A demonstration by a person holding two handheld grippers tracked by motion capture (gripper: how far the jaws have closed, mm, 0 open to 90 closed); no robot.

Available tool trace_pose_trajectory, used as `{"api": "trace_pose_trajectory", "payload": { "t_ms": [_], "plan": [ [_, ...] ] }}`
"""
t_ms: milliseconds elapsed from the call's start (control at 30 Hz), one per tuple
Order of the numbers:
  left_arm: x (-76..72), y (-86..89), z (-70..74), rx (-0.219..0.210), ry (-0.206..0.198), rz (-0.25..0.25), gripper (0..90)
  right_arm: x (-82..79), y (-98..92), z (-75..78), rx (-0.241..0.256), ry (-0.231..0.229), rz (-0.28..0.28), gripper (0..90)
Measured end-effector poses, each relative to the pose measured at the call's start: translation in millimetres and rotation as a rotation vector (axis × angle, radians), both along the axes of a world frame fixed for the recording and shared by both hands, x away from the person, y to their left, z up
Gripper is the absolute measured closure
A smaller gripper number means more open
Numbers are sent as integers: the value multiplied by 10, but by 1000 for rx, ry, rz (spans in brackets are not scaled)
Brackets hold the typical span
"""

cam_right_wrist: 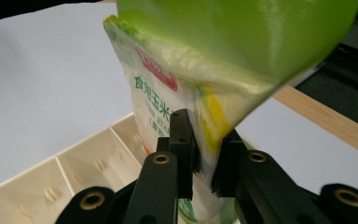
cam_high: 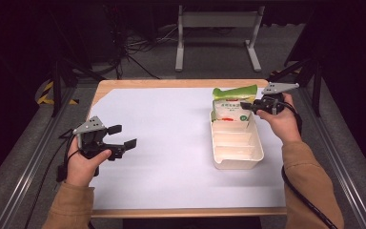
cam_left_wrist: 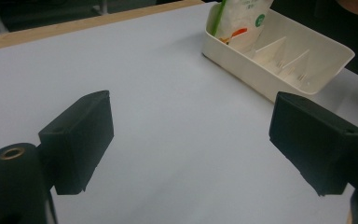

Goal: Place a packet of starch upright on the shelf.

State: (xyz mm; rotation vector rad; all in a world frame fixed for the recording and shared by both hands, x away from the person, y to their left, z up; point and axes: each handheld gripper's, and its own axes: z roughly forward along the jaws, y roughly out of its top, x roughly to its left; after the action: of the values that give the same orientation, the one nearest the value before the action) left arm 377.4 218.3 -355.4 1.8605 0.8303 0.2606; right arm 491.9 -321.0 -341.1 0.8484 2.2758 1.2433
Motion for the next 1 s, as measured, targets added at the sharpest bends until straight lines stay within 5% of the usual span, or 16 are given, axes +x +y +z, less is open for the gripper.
{"api": "trace_pose_trajectory", "payload": {
  "t_ms": [467, 633, 767, 867, 1000],
  "plan": [
    [13, 12, -21, 13, 7, 25, 98, -8, -32, -41, 3, 20, -29, 753],
    [27, 43, -25, 12, 12, 43, 75, -12, -31, -43, 54, 28, -42, 639],
    [16, 53, -31, 22, 1, 54, 19, -41, -1, 14, 152, 29, -61, 414],
    [-29, 64, -26, 25, -53, 56, 15, -49, 5, 51, 164, 8, -70, 361],
    [-68, 82, -10, 13, -69, 20, 11, -87, 9, 128, 174, -16, -68, 324]
  ]
}}
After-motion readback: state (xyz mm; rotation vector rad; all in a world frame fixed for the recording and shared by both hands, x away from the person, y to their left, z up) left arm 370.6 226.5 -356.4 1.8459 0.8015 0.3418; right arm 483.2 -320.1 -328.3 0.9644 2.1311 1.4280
